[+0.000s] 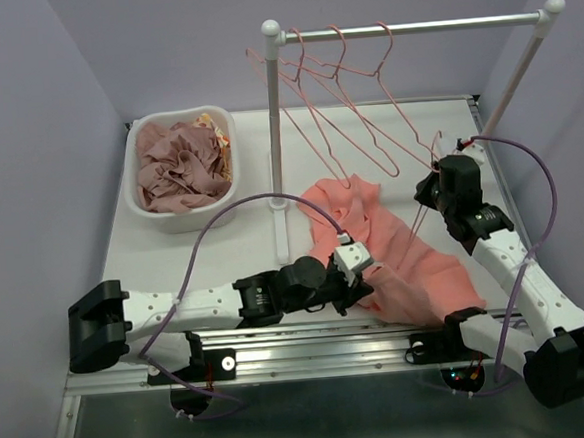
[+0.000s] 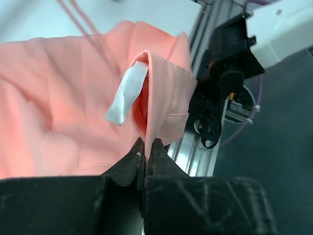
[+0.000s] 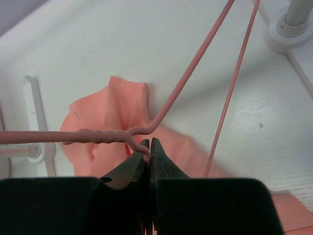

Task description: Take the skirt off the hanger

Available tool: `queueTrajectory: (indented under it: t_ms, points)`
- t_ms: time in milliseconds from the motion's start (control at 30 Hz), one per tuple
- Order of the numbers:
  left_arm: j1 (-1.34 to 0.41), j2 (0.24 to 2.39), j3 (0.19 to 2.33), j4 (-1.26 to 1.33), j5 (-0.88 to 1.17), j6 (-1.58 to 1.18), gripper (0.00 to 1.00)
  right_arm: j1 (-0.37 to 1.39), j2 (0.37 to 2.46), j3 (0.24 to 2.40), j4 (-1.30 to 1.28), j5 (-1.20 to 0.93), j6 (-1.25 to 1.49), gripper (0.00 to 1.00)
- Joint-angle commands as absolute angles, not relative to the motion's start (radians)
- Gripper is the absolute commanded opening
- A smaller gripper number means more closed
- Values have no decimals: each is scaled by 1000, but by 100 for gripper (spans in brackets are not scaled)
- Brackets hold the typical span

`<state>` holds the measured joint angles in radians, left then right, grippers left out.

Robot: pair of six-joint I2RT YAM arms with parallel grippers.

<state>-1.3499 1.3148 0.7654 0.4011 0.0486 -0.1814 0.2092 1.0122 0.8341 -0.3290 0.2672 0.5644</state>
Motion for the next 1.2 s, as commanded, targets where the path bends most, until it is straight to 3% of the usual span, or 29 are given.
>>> queueTrajectory:
  t_ms: [0,233,433,600,733,1167]
  points:
    - [-1356,1140,810,234,-264,-268,0,204,956,864,-308,373,549,1]
    - [-1355,953,975,-309,-745,-498,0,204,907,861,-331,397,543,1]
    - [-1289,997,1169,-659,-1012,-758,0,204,902,859,-341,385,545,1]
    - [-981,1074,1218,-586,-950,-670,0,204,888,854,-344,374,529,1]
    - [-856,1132,1365,-584,-943,-623,0,204,865,862,-351,365,508,1]
    - [-669,1203,1833,-417,-1095,-235,0,204,853,827,-356,299,497,1]
